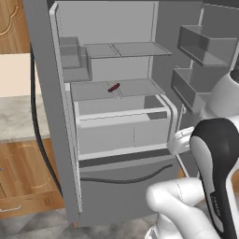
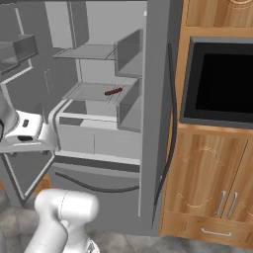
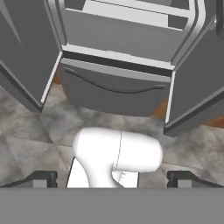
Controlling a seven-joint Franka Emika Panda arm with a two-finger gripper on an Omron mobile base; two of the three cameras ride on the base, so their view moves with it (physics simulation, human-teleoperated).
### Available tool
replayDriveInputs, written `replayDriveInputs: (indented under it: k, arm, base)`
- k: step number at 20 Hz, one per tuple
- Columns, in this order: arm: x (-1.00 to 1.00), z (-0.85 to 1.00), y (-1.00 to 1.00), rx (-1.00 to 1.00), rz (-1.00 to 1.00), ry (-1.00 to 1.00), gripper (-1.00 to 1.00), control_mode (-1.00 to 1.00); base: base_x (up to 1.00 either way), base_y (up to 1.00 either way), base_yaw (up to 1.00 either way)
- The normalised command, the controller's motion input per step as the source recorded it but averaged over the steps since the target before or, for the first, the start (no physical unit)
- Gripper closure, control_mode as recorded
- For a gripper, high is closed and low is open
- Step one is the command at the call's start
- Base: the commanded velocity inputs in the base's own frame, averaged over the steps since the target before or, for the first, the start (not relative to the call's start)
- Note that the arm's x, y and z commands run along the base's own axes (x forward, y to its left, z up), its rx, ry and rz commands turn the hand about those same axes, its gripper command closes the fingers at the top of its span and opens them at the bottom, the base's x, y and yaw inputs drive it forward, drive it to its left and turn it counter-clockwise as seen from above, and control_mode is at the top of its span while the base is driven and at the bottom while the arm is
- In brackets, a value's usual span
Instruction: Move the hot dog bun to the plate on the dining table and place the condiment next to that plate. Then navigate to the fridge and take the sausage and place it on the plate as well.
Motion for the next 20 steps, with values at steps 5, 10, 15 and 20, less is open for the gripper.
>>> replayDriveInputs:
  k: [5, 10, 15, 20]
  arm:
    - [0.00, 0.00, 0.00, 0.00, 0.00, 0.00, -1.00, 1.00]
    - [0.00, 0.00, 0.00, 0.00, 0.00, 0.00, -1.00, 1.00]
    - [0.00, 0.00, 0.00, 0.00, 0.00, 0.00, -1.00, 1.00]
    - [0.00, 0.00, 0.00, 0.00, 0.00, 0.00, -1.00, 1.00]
  base:
    - [0.54, 0.32, -0.11]
    - [0.76, 0.27, -0.18]
    - [0.88, 0.24, -0.19]
    - [0.97, 0.27, -0.12]
